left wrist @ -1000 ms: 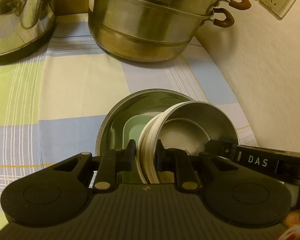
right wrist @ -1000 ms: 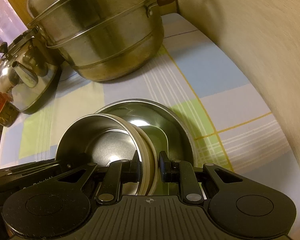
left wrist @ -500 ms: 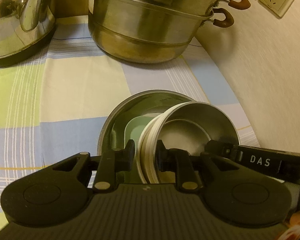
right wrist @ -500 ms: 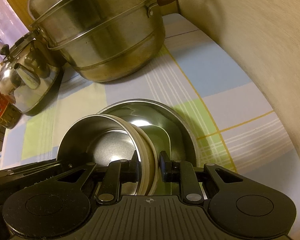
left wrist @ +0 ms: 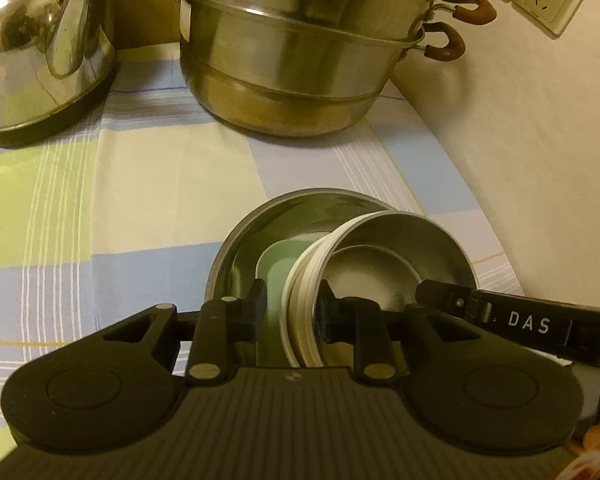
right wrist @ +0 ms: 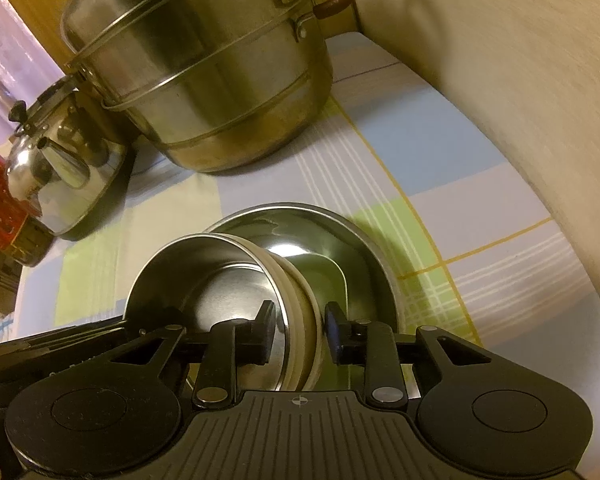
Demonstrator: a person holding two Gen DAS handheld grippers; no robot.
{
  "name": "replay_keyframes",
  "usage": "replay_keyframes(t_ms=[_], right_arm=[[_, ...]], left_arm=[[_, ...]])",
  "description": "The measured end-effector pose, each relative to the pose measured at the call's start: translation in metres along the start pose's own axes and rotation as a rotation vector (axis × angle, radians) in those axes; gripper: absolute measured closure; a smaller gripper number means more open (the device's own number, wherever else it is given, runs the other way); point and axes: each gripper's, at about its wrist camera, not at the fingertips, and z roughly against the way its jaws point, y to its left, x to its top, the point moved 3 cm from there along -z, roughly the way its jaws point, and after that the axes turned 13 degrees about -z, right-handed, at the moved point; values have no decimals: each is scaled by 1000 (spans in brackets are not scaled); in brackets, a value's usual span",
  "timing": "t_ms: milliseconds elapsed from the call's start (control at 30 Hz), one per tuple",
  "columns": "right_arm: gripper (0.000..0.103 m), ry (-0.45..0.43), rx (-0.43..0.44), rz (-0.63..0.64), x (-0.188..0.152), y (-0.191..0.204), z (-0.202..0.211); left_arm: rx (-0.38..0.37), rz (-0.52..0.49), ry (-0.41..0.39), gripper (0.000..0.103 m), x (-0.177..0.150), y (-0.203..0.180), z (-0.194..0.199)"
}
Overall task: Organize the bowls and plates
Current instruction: 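Lower the bowl stack with both grippers onto the green plate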
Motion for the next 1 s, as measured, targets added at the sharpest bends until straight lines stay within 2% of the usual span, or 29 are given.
replay_keyframes(t_ms=[233,500,600,633,667,700,1000], right_arm=[[74,-31,50,-11,-2,-4,13],[74,-57,166,-73,-13,-17,27],[75,-66,176,-83,-15,-19,26],[79,-67,177,-81,-15,-19,27],[88,-73,170,-75,-15,-19,27],[89,-77,165,-74,-16,-20,27],[91,-40,158,-151,-9,-27,26]], left_arm=[[1,-23,-47,80,3,-3,17],[-2,-54,-60,81,-8,-6,28],[-12,-53,-53,83,-11,-7,26],[-14,-58,-52,90,-11,-8,25],[-17,-63,-50,93,-12,-9,24],[-17,-65,-49,93,-13,-9,24],[-34,-63,-43,93,-8,-11,26]])
